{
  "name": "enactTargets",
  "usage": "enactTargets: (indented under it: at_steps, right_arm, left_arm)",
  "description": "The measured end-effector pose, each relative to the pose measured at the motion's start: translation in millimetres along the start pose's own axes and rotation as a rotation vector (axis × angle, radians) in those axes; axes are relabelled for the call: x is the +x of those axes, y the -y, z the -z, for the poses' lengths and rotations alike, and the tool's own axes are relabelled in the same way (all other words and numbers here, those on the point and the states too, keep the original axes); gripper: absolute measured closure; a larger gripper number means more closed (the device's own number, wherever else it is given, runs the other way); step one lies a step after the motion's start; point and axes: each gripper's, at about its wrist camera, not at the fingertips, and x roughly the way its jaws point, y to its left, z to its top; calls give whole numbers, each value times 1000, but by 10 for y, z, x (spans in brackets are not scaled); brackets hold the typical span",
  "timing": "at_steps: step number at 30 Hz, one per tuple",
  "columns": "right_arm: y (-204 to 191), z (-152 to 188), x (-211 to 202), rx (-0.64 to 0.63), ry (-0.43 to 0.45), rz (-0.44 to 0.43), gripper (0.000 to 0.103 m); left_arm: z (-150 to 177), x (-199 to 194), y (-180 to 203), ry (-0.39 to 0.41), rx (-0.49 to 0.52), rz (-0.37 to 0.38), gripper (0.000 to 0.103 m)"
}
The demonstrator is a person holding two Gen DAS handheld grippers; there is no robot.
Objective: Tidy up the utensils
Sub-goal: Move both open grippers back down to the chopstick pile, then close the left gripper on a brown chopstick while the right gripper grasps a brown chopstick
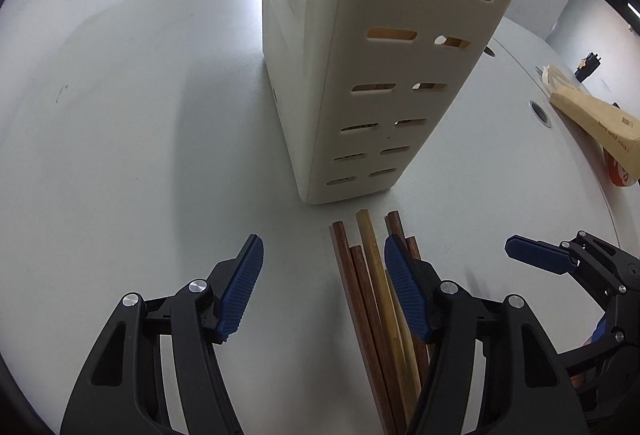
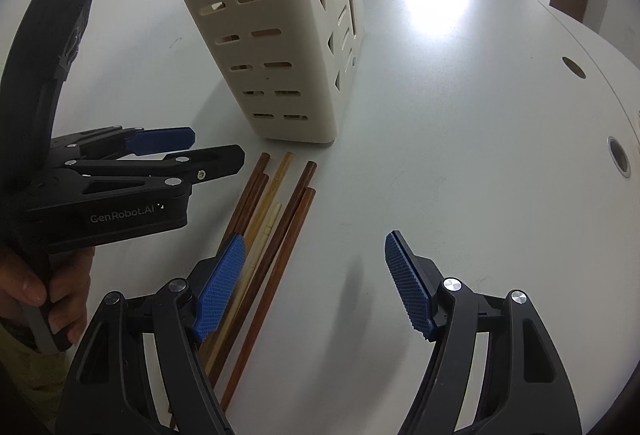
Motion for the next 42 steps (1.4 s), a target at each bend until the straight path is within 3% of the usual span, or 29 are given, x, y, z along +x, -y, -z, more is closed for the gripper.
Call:
enactTargets:
  at_steps: [14,29,42]
  right_arm:
    - [-15,60,331,-3,-62,30,47]
    - [-202,200,392,-33,-78,75,48]
    - [-182,52,489,-52,-86,118,50]
  left_arm:
    - [-43,178,4,-36,6,9,50]
    - [-67,369,66,-70,19,-40,55]
    - [-55,385,159,-76,31,-76,63]
